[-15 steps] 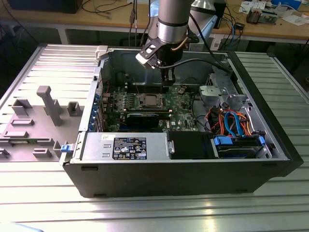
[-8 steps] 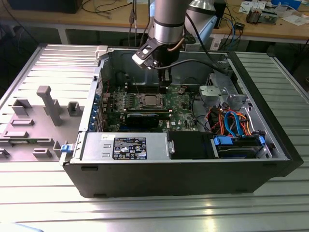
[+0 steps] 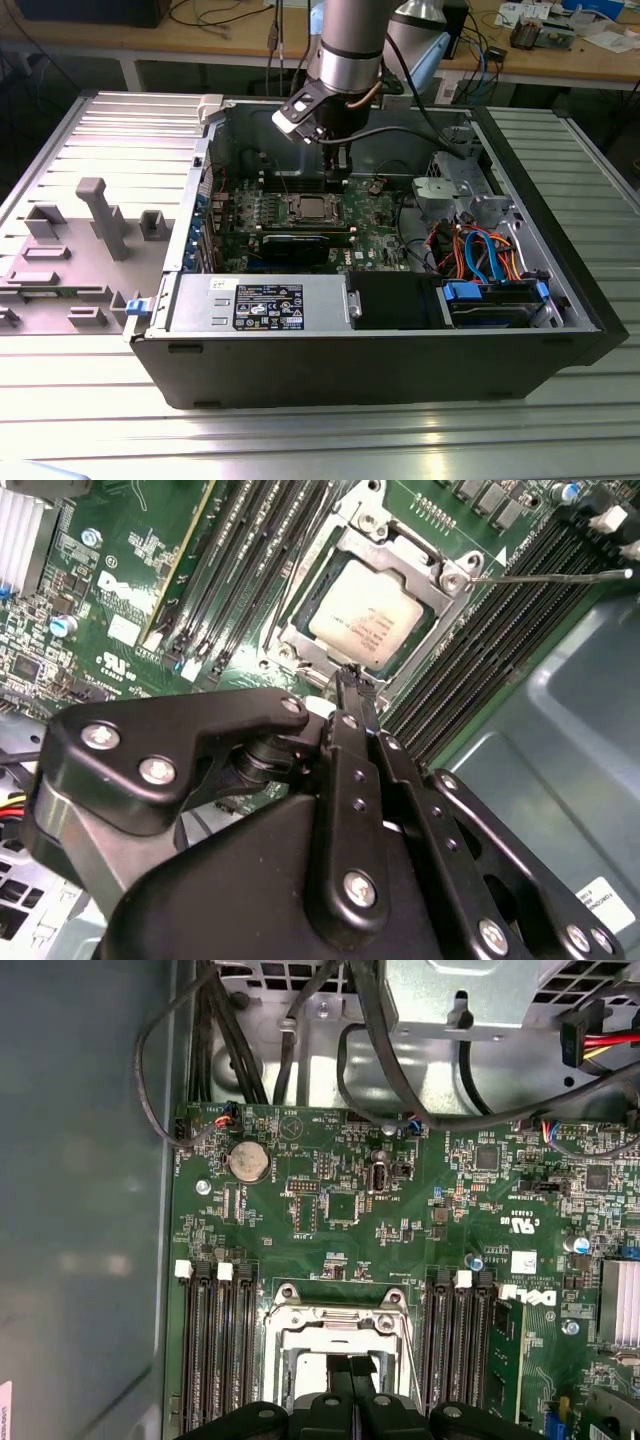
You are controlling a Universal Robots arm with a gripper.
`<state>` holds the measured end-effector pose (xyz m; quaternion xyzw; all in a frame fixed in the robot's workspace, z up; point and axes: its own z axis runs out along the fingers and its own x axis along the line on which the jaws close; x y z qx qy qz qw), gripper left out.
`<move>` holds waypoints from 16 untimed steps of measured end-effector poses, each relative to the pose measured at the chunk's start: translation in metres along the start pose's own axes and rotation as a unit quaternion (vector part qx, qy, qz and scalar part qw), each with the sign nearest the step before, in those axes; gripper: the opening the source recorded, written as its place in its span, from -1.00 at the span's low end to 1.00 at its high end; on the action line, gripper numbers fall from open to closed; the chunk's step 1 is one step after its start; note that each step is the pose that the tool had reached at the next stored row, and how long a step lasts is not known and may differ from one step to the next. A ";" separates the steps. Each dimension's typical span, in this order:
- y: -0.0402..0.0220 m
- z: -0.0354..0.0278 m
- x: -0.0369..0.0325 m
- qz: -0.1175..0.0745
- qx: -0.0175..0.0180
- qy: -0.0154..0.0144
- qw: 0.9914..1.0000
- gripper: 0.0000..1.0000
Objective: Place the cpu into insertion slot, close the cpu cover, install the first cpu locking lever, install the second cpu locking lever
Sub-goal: 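Close the cpu cover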
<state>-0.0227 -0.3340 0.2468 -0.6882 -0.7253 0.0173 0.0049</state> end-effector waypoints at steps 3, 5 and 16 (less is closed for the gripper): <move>-0.0020 0.0003 0.0000 0.000 0.000 0.001 1.000 -0.79; -0.0060 0.0008 0.0001 0.000 0.000 0.004 1.000 -0.79; -0.0403 0.0182 0.0014 -0.001 0.000 0.007 1.000 -0.79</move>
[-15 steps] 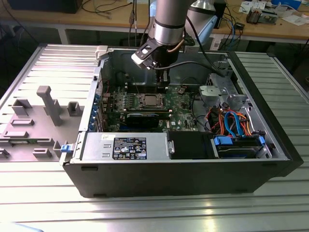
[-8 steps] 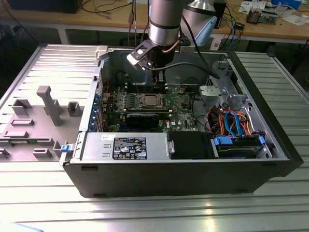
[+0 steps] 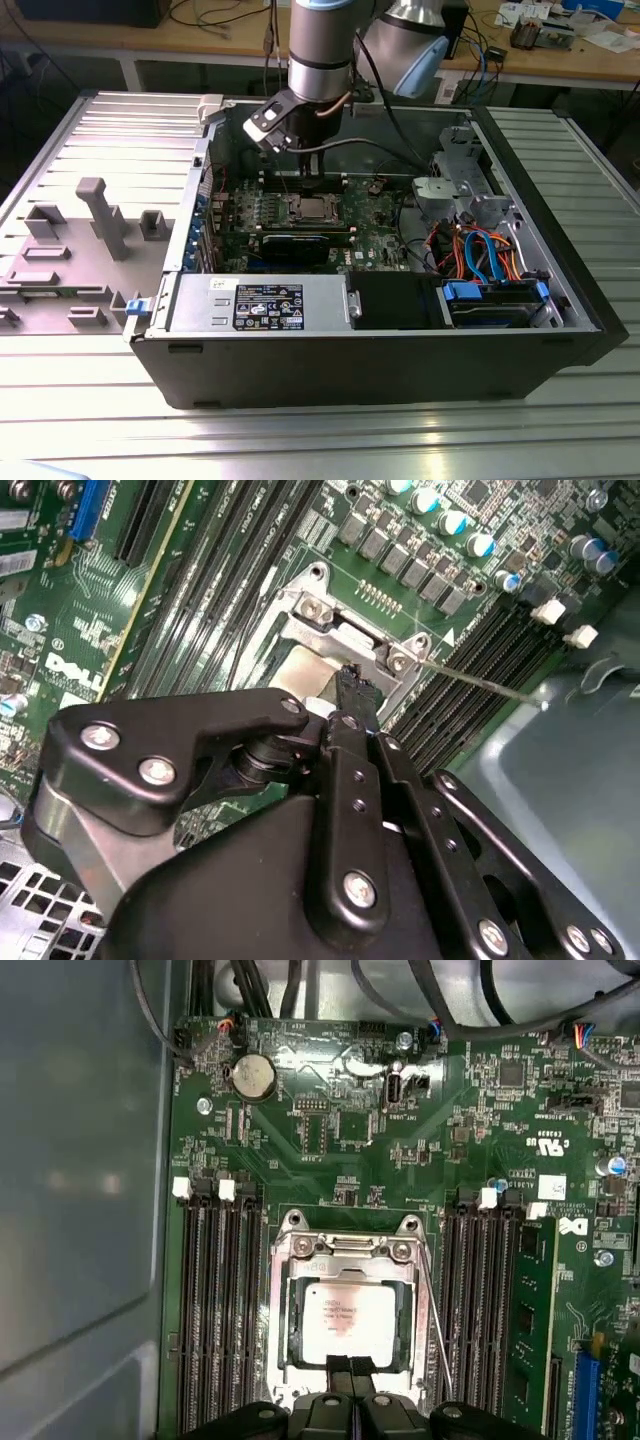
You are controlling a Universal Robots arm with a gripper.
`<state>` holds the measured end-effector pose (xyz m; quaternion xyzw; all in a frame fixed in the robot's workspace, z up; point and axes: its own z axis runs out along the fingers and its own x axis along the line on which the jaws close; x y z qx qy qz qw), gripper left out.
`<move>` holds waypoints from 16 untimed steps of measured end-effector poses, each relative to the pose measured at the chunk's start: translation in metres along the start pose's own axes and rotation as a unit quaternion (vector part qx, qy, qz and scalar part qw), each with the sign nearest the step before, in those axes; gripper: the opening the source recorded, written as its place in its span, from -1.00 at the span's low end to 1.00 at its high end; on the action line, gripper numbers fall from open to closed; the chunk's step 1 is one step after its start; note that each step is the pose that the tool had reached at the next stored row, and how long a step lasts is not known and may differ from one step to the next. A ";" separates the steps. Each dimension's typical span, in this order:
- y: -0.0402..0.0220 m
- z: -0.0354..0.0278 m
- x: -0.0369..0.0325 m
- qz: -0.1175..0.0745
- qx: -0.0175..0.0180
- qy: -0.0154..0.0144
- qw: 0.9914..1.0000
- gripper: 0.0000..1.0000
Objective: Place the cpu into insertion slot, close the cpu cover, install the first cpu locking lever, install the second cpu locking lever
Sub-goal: 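Close the cpu cover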
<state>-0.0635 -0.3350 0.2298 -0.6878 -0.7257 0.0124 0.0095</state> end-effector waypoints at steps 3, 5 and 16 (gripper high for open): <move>-0.0006 0.0140 -0.0001 -0.004 0.000 0.000 1.000 -0.79; -0.0007 0.0164 -0.0001 -0.004 0.000 0.000 1.000 -0.79; -0.0009 0.0241 -0.0006 -0.005 0.000 0.000 1.000 -0.79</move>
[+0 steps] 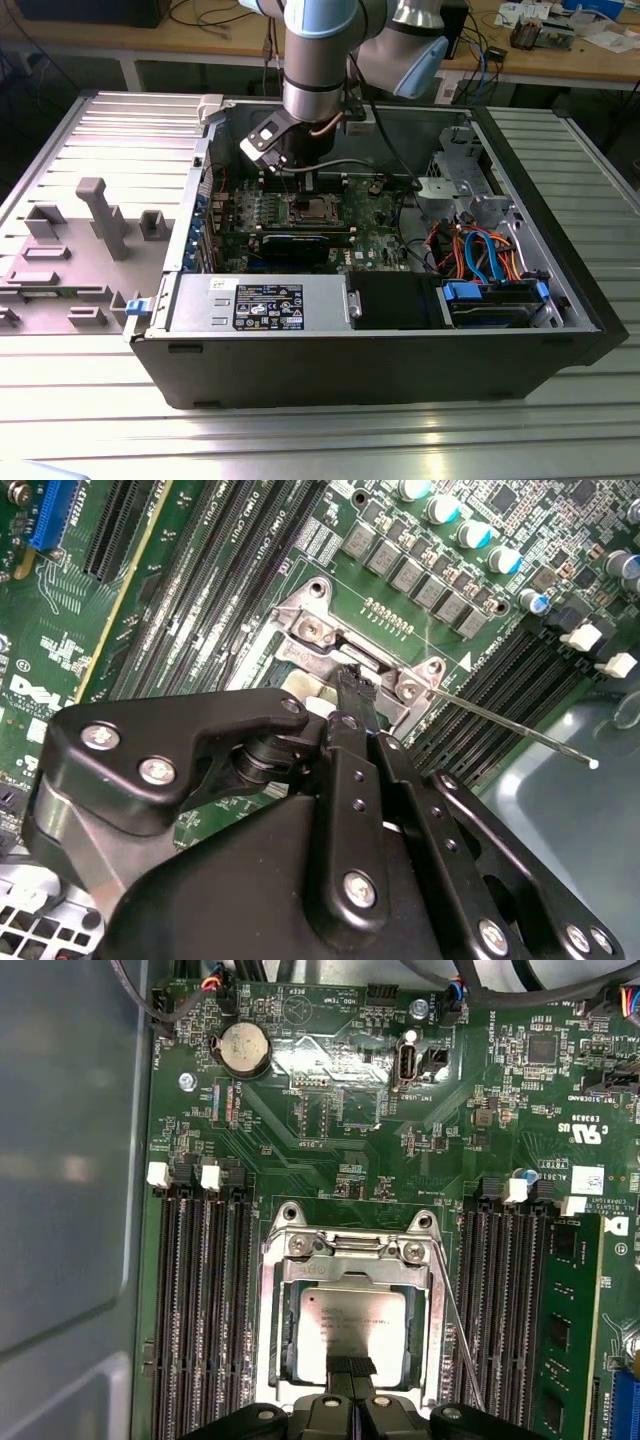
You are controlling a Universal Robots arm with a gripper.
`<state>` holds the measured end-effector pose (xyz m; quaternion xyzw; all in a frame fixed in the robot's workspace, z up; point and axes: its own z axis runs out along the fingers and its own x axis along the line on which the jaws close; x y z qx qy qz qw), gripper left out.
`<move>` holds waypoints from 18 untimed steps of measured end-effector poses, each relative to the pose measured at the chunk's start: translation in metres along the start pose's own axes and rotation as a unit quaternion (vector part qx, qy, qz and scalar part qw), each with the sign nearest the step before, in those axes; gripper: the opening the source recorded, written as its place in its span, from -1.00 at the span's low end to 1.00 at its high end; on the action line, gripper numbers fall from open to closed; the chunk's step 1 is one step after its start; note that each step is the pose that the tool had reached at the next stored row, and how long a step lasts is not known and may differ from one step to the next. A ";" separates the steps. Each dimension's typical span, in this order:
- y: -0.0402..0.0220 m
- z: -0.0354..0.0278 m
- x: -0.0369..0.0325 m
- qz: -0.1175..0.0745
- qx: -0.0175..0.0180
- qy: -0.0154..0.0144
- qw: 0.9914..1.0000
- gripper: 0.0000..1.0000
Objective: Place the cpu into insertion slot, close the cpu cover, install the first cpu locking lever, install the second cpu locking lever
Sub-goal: 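Close the cpu cover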
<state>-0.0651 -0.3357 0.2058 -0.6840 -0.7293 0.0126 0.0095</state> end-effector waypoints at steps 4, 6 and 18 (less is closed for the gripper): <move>0.0000 0.0014 -0.0003 0.000 0.000 0.000 1.000 -0.79; 0.0003 0.0006 -0.0003 0.000 0.000 0.000 1.000 -0.79; 0.0136 -0.0112 -0.0012 0.000 0.002 0.000 1.000 -0.79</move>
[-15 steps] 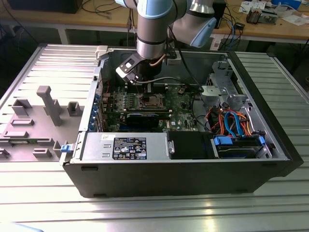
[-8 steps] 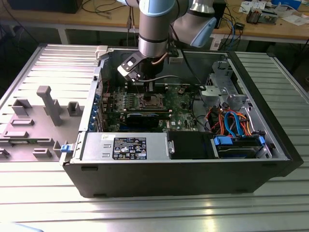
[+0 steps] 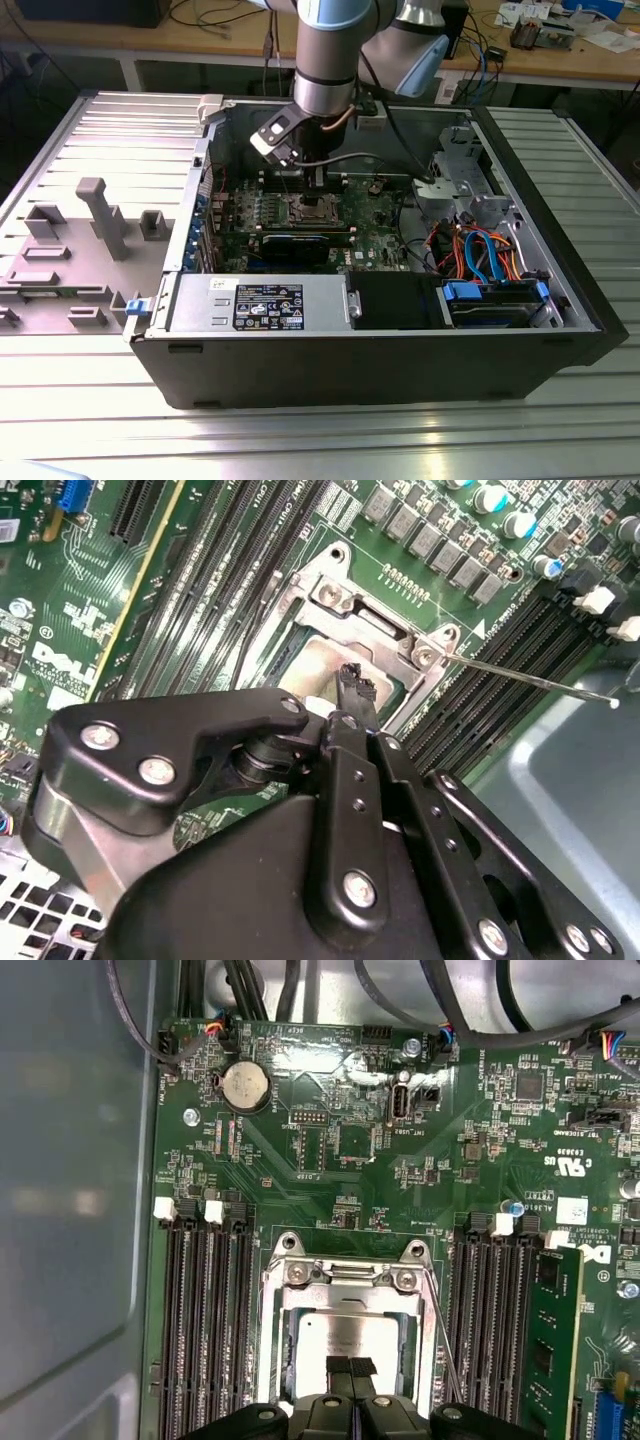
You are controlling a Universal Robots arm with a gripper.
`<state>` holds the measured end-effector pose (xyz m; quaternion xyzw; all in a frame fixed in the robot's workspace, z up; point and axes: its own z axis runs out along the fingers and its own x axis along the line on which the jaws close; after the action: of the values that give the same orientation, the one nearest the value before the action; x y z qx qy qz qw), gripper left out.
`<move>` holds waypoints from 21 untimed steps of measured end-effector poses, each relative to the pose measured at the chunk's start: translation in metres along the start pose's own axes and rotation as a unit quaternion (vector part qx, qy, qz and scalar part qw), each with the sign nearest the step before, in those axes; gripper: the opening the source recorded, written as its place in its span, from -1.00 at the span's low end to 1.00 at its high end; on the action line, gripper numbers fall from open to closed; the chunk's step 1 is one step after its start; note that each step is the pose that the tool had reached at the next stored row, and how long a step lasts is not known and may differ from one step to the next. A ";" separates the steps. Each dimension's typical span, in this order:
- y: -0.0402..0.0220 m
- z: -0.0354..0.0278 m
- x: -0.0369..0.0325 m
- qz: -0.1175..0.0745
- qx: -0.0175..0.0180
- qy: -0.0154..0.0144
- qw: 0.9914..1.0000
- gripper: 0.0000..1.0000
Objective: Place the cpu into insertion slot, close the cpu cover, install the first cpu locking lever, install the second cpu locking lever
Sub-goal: 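Close the cpu cover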
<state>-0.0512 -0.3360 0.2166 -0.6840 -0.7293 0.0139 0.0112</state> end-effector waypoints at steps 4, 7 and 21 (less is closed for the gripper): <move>-0.0001 -0.0039 0.0000 0.000 0.000 0.000 1.000 -0.79; -0.0003 -0.0095 0.0000 0.000 0.000 0.000 1.000 -0.79; -0.0010 -0.0298 -0.0001 0.000 0.000 0.000 1.000 -0.79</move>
<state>-0.0511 -0.3360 0.2463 -0.6839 -0.7293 0.0139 0.0111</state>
